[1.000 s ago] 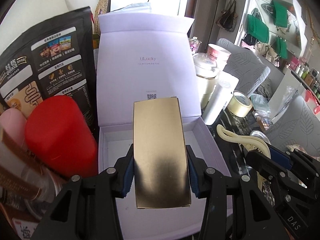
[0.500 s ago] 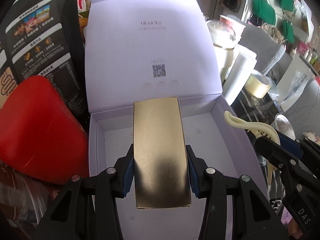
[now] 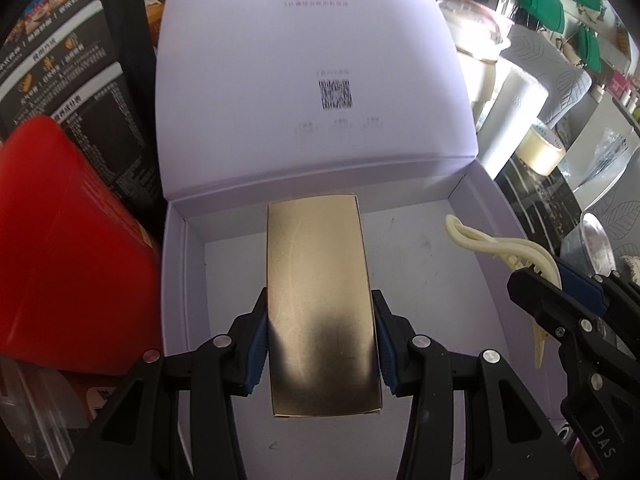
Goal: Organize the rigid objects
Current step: 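Lower the gold box and claw clip into the white box and open both tools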
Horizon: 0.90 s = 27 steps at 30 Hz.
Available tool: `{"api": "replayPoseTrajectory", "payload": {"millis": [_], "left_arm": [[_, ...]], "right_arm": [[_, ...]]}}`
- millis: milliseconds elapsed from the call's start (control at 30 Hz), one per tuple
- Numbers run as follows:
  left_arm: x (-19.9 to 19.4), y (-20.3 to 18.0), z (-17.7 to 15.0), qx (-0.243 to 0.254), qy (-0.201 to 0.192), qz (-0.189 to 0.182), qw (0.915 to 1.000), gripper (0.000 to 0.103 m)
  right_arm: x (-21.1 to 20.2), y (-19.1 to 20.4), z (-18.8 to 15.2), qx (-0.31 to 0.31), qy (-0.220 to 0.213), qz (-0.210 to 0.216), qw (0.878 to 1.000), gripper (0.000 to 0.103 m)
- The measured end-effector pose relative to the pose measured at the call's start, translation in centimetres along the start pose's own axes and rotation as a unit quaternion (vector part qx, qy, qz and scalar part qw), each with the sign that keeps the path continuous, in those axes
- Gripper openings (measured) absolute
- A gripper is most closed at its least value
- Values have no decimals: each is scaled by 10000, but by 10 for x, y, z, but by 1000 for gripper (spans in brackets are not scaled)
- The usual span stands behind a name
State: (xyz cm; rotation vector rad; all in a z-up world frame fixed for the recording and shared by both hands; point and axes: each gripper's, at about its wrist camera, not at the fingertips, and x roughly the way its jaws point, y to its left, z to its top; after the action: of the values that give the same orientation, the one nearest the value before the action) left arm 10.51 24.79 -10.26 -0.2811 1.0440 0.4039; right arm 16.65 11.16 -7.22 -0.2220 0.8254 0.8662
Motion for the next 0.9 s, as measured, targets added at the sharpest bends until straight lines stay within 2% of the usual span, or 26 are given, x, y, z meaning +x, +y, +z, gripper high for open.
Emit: {"api": "replayPoseTrajectory", "payload": {"millis": [300, 467, 633, 767, 867, 900], "left_arm": [[17, -6, -3, 91, 320, 82, 9994, 45], [19, -4, -2, 167, 357, 136, 9991, 45], [30, -20, 7, 133, 442, 247, 9986, 46], [37, -20, 12, 5, 589, 152, 9981, 46], [38, -20, 13, -29, 607, 136, 9981, 46], [39, -21, 13, -25, 610, 142, 9980, 46]], "right_arm": [[15, 4, -6, -96, 222, -22, 9997, 22], [22, 2, -9, -95, 314, -52, 9994, 22], [29, 2, -12, -107, 428, -97, 9990, 22], [30, 5, -13, -122, 464, -160, 9987, 22], [32, 5, -12, -128, 479, -141, 9987, 27], [31, 5, -12, -129, 468, -139, 9987, 31]]}}
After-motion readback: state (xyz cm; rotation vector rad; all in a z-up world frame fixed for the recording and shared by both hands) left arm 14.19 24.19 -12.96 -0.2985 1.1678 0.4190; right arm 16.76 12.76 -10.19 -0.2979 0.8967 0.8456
